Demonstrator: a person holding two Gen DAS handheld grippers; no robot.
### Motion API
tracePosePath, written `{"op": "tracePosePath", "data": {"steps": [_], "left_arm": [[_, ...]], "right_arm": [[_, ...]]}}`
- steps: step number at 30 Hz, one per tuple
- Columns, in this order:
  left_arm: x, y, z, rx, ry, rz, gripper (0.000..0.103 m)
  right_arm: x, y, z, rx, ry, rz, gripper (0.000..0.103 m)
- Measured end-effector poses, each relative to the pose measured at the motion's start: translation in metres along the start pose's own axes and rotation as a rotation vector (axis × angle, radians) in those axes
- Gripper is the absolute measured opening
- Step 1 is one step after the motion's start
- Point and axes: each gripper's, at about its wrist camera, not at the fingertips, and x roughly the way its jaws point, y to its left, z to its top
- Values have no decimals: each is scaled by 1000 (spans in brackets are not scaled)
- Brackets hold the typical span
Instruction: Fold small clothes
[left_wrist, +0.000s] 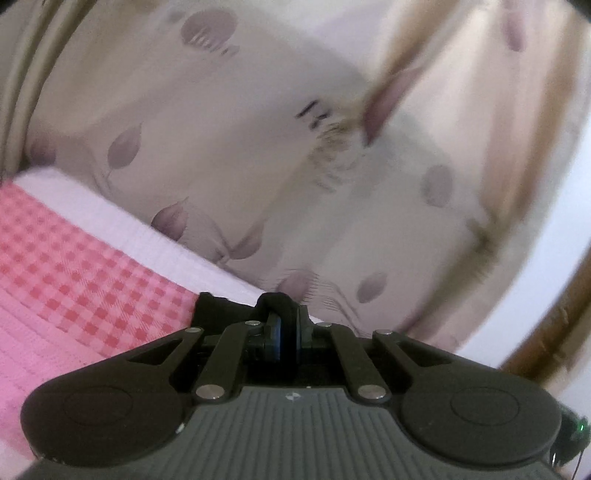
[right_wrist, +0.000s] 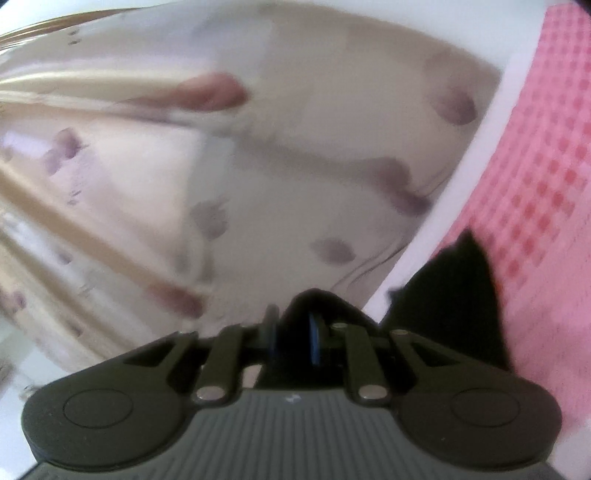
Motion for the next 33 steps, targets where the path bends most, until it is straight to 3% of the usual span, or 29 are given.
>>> {"op": "tracePosePath", "data": {"steps": [4,7,9,11,13,14,15,16,18,20,23,25,26,28,30,33], "left_arm": [[50,13,1,-31,31,61,8],[77,21,-2,-18,46,87,8],[87,25,-4,-9,29,90,12],[93,29,-4,-6,10,85,30],[90,31,0,-22,-52,116,94],[83,31,3,-40,-114,114,101],[73,32,5,-60,-193,95,103],[68,33,9,-66,-218,76,103],[60,33,19,-58,-186,68,102],[49,31,21,-17,-136,46,102],[33,14,5,129,13,-23,94],[25,5,-15,204,114,-73,83],[24,2,-25,222,166,-87,80],[28,-2,-46,258,267,-99,65],[36,-3,-59,273,325,-95,64],[61,-6,-66,271,407,-111,64]], "right_arm": [[39,-38,15,47,-21,-93,16],[60,-64,20,89,-35,-106,18],[70,-70,22,36,-43,-145,19],[74,-67,23,-46,-53,-176,19],[65,-65,21,-50,-98,-150,21],[57,-62,18,-57,-115,-107,23],[50,-55,13,-94,-117,-89,31],[43,-45,7,-154,-109,-85,36],[31,-23,-12,-289,-38,-66,38],[32,-1,-38,-455,112,-81,38],[56,23,-88,-757,322,-247,38],[73,28,-111,-852,407,-280,38],[82,29,-119,-886,439,-300,38],[100,32,-133,-934,501,-331,37],[120,33,-145,-991,548,-392,38],[140,34,-149,-1011,587,-409,37]]}}
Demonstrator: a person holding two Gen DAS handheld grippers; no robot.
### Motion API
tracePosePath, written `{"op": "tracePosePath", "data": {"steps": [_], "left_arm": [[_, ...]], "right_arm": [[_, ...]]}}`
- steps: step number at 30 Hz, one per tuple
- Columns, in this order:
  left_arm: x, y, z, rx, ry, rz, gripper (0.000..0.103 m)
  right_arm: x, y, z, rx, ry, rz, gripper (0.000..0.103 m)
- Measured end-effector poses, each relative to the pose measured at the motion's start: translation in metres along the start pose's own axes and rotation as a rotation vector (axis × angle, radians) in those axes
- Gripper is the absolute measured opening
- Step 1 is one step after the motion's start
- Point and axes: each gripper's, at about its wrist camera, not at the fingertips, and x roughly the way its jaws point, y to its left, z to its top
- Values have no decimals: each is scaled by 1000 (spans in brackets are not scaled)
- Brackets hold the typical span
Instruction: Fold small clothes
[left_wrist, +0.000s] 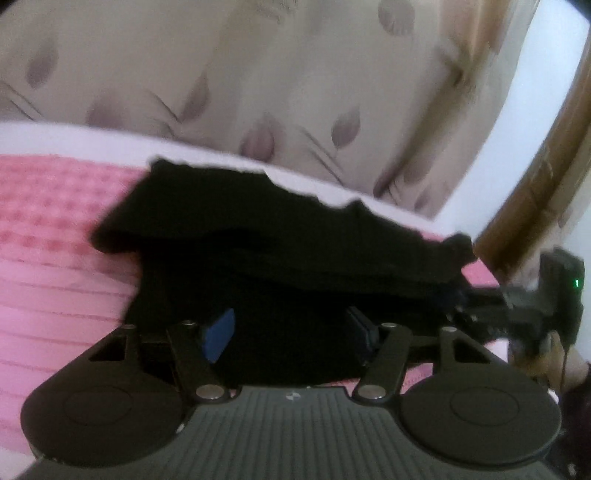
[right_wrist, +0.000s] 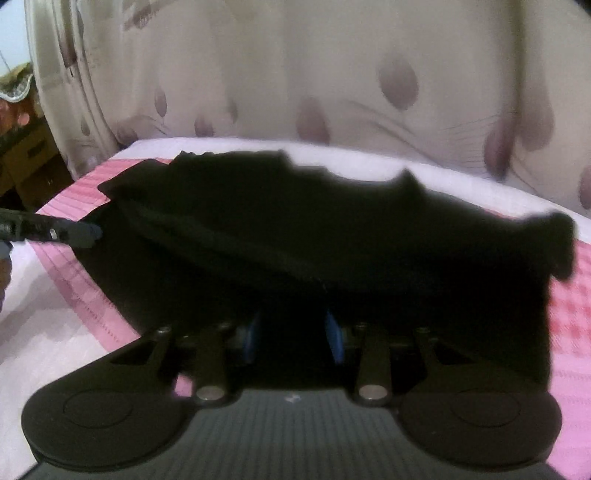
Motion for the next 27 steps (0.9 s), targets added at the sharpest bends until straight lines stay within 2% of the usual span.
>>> {"op": "tracePosePath", "data": {"steps": [3,6,7,9,11,12,13,14,15,17,18,21,24,27], "left_arm": [[27,0,18,23,71,-7,65],[45,4,45,21,56,-8,68],[47,7,56,20,32,-5,70],[48,12,76,1,-56,13,72],[48,22,91,-63,-168,67,82],[48,30,95,-107,-225,120,88],[48,37,99,-142,-263,174,91],[47,44,101,-172,-286,206,91],[45,52,102,-198,-285,205,90],[38,60,98,-209,-294,195,90],[29,62,92,-200,-320,210,90],[6,66,74,-212,-361,219,95],[-11,68,51,-230,-336,225,95],[-12,60,32,-187,-244,235,95]], "right_arm": [[9,-5,24,-4,6,-10,35],[26,-24,61,22,-21,-48,35],[29,-31,73,42,-46,-67,35],[37,-58,96,172,-107,-56,36],[39,-88,107,331,-175,-83,36],[38,-102,107,408,-212,-98,38],[34,-111,104,468,-243,-97,38],[26,-118,97,523,-287,-81,38],[16,-119,88,547,-333,-42,38],[-8,-113,66,528,-393,25,39],[-17,-107,56,516,-404,39,46],[-36,-88,26,475,-405,107,76],[-42,-61,3,327,-346,69,77],[-32,-31,3,185,-258,87,77]]}}
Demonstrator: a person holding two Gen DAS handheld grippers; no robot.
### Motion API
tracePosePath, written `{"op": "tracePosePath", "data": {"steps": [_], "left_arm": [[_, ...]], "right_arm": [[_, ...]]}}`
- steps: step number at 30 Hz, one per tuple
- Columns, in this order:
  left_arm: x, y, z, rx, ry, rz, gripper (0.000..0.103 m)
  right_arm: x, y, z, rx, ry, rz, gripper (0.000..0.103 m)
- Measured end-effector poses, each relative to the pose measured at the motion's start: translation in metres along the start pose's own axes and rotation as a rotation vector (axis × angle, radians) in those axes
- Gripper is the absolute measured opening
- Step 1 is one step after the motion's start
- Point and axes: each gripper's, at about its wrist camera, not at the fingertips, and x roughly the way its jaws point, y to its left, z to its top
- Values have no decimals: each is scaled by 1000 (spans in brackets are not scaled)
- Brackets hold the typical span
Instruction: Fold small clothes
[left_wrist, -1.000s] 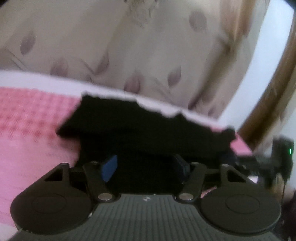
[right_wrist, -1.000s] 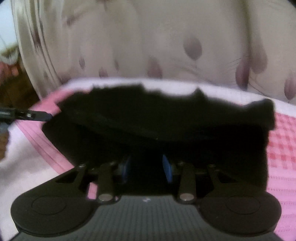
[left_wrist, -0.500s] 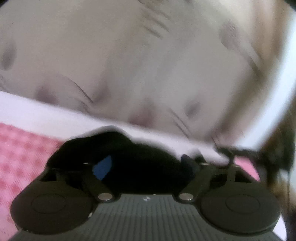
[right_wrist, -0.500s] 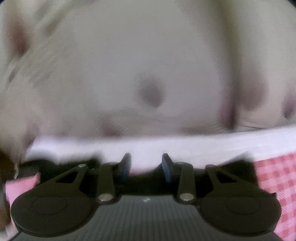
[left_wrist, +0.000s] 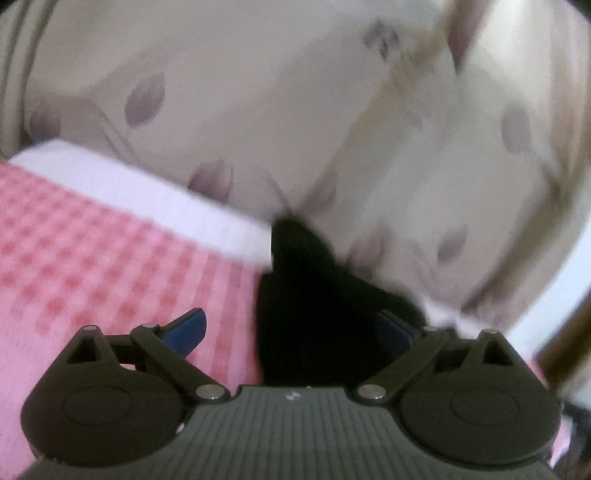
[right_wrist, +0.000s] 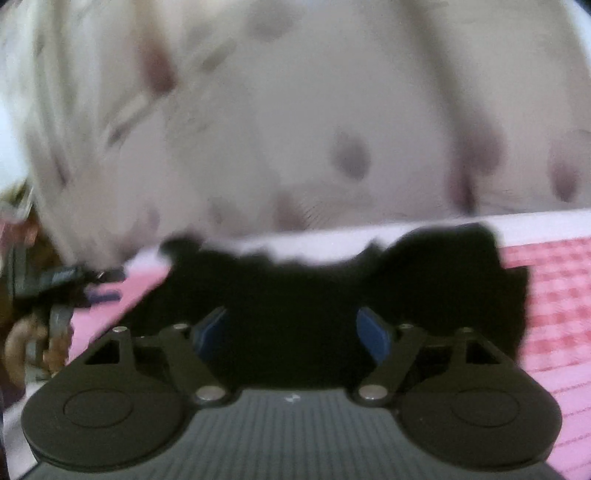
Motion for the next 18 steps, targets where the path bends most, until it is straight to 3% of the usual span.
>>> {"op": "tracePosePath", "data": {"steps": [2,5,6,7,10,12,14,16,18], "left_arm": [[-7,-3,-18,34,17,12,94],[-12,-7,-41,36,43,-5,83],[-12,-7,-47,36,63,5,66],[-12,-7,-50,32,75,12,37],[-24,-6,-59,40,67,17,18],[-35,-4,-65,32,62,9,13],[-48,-2,-71,35,56,1,11],[-63,3,-81,23,56,-6,10],[-79,9,-89,5,62,-38,10]], "right_arm": [[13,26,3,-78,39,26,77],[48,62,17,-178,80,83,76],[61,71,21,-201,101,95,75],[77,76,26,-214,126,102,75],[127,73,46,-201,183,29,75],[151,56,63,-125,165,-83,76],[154,31,74,60,114,-125,76],[132,17,74,226,5,-53,76],[104,20,68,236,-71,16,79]]}}
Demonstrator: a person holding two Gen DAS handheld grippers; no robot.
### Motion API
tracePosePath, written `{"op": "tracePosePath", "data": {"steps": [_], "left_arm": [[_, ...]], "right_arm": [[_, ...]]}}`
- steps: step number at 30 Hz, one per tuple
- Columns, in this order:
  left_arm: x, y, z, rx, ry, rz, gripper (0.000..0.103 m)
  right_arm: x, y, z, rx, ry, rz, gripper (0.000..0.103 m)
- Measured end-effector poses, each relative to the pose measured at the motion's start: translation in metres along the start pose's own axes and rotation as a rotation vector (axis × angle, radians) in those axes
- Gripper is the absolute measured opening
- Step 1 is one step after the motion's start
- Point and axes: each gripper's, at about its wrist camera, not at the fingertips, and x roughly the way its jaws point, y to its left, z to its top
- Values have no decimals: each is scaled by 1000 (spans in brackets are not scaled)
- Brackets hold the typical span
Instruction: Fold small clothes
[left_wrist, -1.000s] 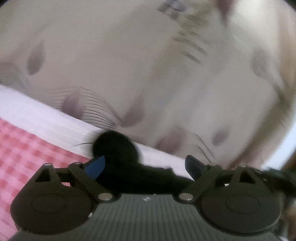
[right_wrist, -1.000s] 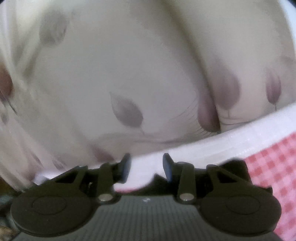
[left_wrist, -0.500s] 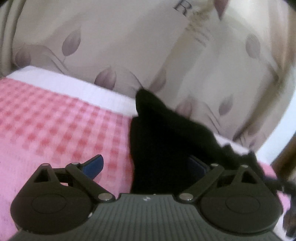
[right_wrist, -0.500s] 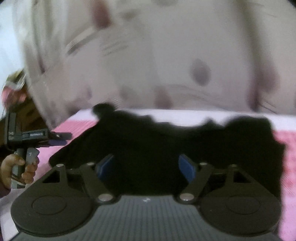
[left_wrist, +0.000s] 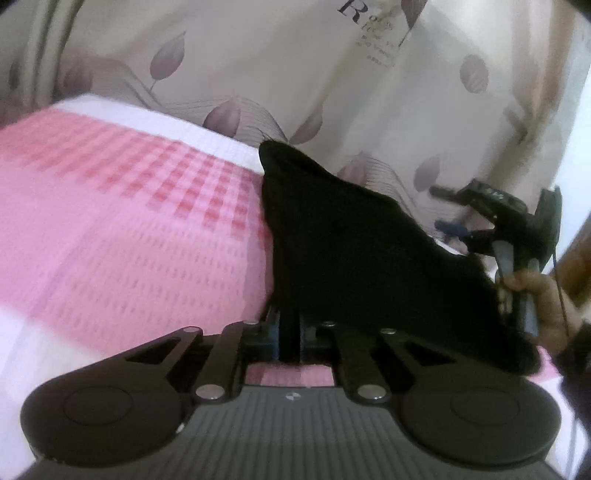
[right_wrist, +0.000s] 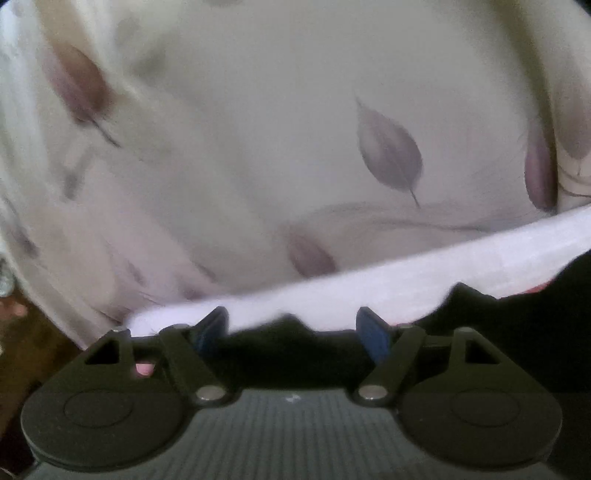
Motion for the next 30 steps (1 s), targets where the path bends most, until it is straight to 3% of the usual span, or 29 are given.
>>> {"op": "tracePosePath", "data": {"steps": [3,5,7,9,12,16,18,20,24,27,30], "left_arm": [[-13,2,-1,71,-25,10,11],[-16,2,5,74,-26,29,21],[-20,-1,13,54,-71,9,52],[-20,-12,22,62,-114,2,70],[-4,-32,34,98,-131,-46,74],[45,-37,41,85,-56,49,66],[62,-23,42,54,-24,133,52],[67,-11,39,70,-39,167,53],[61,-27,35,200,-64,241,53],[49,-31,32,206,-98,219,53],[29,-34,27,131,-171,157,73]], "right_arm": [[-37,7,-21,-43,-17,38,83],[-60,7,-39,-49,-22,37,85],[-82,3,-51,-65,-33,14,86],[-99,-3,-59,-91,-31,-20,88],[-109,-22,-66,-111,-5,-76,89],[-122,-41,-82,-152,71,-150,89],[-132,-39,-92,-254,108,-220,89],[-141,-41,-105,-344,157,-270,89],[-165,-46,-120,-409,163,-273,89],[-185,-52,-118,-325,121,-235,89],[-207,-61,-108,-198,4,-186,90]]}}
